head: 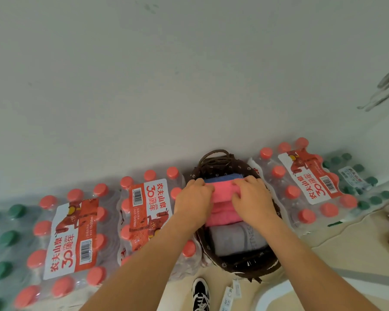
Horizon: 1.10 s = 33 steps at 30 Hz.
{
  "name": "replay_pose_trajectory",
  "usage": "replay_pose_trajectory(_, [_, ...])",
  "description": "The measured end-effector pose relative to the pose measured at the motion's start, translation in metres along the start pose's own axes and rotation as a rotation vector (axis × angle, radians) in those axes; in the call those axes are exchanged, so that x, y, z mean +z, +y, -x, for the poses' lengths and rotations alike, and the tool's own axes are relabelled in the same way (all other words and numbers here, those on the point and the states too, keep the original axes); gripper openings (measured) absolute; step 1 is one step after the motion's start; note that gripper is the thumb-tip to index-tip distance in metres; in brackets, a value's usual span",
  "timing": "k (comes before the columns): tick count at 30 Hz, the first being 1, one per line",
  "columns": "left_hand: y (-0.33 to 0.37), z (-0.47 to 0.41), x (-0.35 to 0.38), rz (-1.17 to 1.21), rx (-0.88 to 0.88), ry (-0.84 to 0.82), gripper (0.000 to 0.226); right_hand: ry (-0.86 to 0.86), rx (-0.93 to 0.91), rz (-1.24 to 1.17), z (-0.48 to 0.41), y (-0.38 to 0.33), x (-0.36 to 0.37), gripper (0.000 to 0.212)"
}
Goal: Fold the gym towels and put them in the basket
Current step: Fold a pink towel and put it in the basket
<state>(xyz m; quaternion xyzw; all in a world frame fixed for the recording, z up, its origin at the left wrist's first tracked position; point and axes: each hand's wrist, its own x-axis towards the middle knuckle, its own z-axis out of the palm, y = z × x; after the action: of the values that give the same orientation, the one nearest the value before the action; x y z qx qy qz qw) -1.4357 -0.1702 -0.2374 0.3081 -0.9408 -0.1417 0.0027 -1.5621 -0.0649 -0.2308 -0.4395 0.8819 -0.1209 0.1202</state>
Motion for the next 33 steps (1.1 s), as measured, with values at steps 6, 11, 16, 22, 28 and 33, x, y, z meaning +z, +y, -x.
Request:
replay_pose_trajectory(6, [-0.013, 0.020, -0.032, 0.343, -0.094, 0.209, 0.024, -0.019, -0.174, -0.155, -0.013, -0.046, -0.032, 0.037])
replay_pose_trajectory(11, [-0.052, 0.082, -0.072, 0.479, -0.239, 0.329, 0.017, -0.112, -0.374, -0.203, -0.005, -0.120, -0.049, 0.035])
replay_pose_trajectory(16, [-0.113, 0.177, -0.111, 0.525, -0.418, 0.520, 0.021, -0.273, -0.577, -0.176, 0.030, -0.224, -0.046, 0.029])
replay_pose_trajectory(22, [-0.191, 0.330, -0.126, 0.522, -0.706, 0.684, 0.022, -0.431, -0.785, -0.149, 0.104, -0.356, -0.003, 0.027])
replay_pose_trajectory(28, [-0.249, 0.499, -0.128, 0.384, -1.004, 0.833, 0.029, -0.668, -0.957, -0.186, 0.196, -0.477, 0.059, 0.020])
replay_pose_trajectory(33, [-0.272, 0.608, -0.130, 0.376, -1.264, 0.925, 0.031, -0.834, -1.076, -0.222, 0.263, -0.559, 0.099, 0.020])
